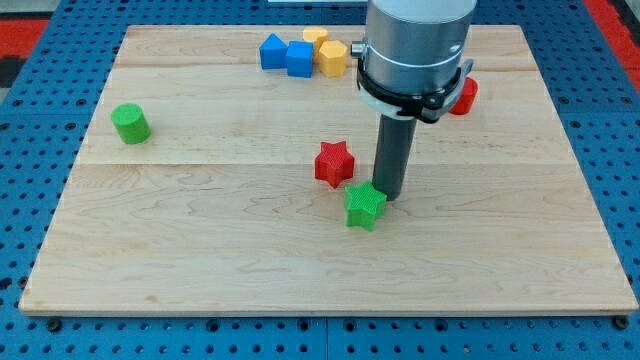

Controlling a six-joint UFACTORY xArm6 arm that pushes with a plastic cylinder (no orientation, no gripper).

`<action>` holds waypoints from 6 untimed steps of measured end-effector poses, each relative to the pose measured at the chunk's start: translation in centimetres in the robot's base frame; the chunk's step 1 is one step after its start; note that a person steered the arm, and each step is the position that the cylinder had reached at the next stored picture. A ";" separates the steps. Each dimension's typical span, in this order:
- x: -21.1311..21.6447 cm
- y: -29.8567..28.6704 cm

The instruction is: Place the green star vertically below the red star

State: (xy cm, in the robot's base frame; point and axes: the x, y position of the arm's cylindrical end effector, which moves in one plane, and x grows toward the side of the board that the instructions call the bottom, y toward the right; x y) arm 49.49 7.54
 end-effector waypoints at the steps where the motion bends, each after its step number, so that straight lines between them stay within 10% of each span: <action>1: 3.1 3.0; 6: -5.3 -10.9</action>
